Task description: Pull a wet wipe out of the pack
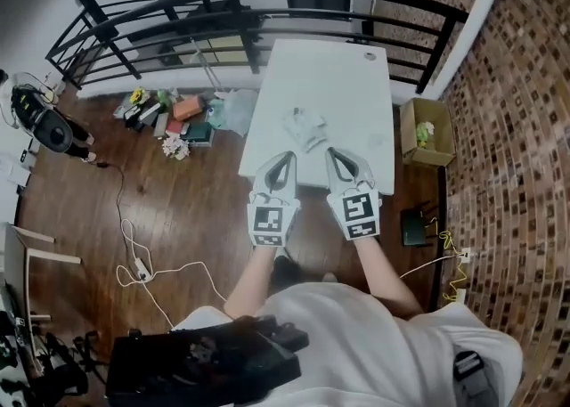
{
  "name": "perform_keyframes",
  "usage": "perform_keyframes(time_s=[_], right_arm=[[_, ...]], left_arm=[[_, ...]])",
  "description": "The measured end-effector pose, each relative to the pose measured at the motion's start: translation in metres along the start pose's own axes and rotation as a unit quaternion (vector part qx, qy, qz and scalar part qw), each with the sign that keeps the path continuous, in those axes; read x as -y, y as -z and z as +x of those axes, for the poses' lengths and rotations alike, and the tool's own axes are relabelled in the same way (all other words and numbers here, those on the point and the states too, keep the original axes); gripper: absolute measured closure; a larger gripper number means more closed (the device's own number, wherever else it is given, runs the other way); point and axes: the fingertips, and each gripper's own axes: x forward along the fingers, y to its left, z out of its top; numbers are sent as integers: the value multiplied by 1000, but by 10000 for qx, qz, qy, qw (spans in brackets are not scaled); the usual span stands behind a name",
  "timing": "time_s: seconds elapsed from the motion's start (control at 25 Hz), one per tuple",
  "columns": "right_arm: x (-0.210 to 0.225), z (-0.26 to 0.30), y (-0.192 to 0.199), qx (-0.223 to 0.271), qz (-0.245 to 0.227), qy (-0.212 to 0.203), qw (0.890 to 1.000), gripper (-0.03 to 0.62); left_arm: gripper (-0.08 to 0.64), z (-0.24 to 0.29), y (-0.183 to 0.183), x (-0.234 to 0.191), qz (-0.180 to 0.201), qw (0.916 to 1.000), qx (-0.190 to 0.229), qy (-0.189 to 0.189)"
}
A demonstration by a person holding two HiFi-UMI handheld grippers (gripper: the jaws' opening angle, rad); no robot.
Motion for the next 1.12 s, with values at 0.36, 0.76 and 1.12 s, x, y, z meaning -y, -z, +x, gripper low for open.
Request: perform_keyframes(time_s=[0.36, 0.76, 1.12], right_arm=[[-20, -43, -38, 384, -110, -88, 9992, 600], [-27, -35, -47, 349, 124, 270, 9989, 600], [-17, -49, -20, -32, 172, 475, 9987, 600]], left_arm=[[543, -36, -21, 7, -136, 9992, 241, -285], [543, -44, -30, -15, -175, 9989, 442, -34], [543, -40, -14, 8, -368, 9986, 321, 210]])
